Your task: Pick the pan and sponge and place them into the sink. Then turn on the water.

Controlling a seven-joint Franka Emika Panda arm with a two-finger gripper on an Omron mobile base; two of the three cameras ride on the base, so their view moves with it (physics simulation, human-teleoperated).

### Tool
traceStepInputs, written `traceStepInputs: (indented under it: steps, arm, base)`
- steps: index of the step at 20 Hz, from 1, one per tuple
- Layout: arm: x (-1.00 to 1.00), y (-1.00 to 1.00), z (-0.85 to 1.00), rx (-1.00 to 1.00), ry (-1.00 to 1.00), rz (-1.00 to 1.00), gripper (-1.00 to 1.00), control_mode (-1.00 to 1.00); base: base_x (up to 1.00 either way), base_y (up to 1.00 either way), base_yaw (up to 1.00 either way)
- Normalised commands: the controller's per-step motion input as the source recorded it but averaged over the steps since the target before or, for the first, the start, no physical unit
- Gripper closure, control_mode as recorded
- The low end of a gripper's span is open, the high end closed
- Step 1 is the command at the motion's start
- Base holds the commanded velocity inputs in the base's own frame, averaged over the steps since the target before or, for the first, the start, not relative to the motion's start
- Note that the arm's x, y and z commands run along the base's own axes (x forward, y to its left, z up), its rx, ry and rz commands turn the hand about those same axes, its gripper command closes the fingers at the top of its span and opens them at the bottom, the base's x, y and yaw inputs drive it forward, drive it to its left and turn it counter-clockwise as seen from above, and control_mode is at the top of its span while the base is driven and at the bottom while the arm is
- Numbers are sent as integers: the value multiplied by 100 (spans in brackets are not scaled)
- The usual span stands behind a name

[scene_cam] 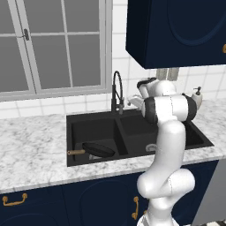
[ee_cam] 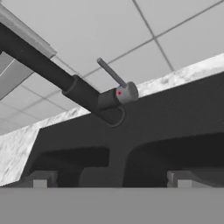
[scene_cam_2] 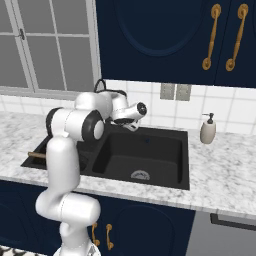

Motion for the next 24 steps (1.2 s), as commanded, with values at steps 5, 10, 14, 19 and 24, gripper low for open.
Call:
traceStepInputs:
  steps: [5,10,14,19,24]
  arm:
    - [46,11,-6,5,-1,0,-100,-100]
    - [43,4,-5,9,0,0,-100,-100]
    - [37,5,-17,2,0,0,-100,-100]
    - [36,2,-19,1,0,0,-100,-100]
    - [28,9,-19,0,0,0,-100,-100]
  base:
    - [0,0,0]
    - [0,0,0]
    - [0,0,0]
    - [0,0,0]
    - [0,0,0]
